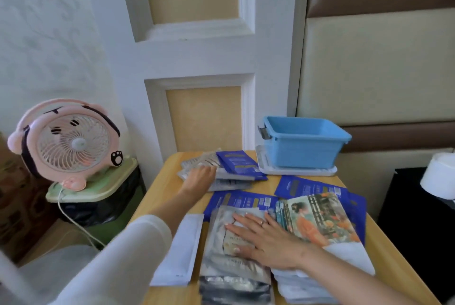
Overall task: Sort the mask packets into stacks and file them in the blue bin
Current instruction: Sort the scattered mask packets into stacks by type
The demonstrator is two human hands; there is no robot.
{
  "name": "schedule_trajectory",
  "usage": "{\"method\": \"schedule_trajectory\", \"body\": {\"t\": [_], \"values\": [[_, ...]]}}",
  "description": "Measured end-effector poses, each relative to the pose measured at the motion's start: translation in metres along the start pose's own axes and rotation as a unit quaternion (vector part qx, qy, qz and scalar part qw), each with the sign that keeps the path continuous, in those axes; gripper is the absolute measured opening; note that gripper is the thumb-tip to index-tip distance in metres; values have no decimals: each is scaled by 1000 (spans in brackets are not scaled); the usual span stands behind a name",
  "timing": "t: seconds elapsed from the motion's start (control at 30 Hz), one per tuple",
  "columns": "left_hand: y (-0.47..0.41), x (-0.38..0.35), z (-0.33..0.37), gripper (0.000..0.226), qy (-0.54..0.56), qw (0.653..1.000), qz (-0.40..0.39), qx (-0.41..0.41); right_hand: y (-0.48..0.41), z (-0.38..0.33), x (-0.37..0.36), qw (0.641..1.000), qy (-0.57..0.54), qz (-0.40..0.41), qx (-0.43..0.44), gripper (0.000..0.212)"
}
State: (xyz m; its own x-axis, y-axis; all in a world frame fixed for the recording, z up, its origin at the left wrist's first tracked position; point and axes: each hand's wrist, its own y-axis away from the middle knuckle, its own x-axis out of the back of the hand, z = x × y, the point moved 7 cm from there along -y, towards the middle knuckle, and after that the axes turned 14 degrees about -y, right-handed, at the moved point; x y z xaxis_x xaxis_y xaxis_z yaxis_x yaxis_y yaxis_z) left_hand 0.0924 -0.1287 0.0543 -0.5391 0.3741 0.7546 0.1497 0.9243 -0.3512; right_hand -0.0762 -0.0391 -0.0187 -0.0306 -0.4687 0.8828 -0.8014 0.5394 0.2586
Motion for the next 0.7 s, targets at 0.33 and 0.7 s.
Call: {"method": "schedule_trajectory", "body": {"t": [0.33, 0.7], "values": [[73, 87, -107, 8, 467, 851, 148, 190, 3, -4, 32, 933, -329, 145, 6, 93], [99, 110, -111, 55, 474, 829, 189, 230, -19, -71, 90, 821, -502, 270, 38, 24]]}}
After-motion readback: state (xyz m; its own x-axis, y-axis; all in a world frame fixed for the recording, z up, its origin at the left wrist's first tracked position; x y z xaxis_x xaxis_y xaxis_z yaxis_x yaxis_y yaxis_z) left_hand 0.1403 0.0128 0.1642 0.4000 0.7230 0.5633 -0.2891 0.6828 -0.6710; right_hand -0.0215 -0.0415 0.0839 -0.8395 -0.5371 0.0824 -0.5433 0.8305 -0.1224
